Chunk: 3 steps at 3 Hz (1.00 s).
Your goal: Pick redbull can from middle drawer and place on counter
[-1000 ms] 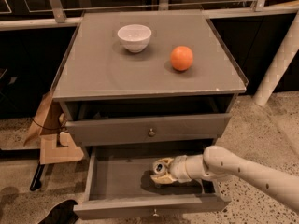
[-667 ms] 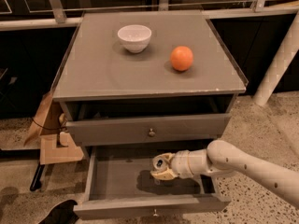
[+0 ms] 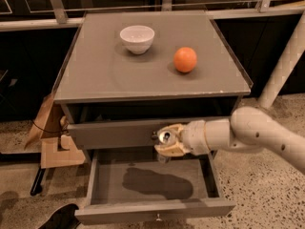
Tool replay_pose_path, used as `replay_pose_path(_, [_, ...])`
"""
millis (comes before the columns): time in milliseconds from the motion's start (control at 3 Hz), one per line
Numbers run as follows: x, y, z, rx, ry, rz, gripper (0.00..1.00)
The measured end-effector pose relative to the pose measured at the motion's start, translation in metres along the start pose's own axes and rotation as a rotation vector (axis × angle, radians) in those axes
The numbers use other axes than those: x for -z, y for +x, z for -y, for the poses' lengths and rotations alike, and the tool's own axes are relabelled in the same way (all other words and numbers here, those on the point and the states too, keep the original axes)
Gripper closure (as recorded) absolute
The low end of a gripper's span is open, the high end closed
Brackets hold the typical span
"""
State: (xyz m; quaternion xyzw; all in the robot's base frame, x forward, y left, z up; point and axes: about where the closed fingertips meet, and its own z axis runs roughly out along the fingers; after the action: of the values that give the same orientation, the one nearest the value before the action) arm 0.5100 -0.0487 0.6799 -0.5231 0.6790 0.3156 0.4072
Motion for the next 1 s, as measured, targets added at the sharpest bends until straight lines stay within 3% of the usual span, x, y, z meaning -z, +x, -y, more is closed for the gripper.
replay_pose_path(333, [0.010,-0.022,-0.001,0.041,0.014,-0.018,1.00])
replay_pose_path(667, [0.009,-0.020,-0.001,0.038,0.012,-0.017,1.00])
replay_pose_path(1000, [0.018,-0.039,0.001,0.047,0.026,-0.003,1.00])
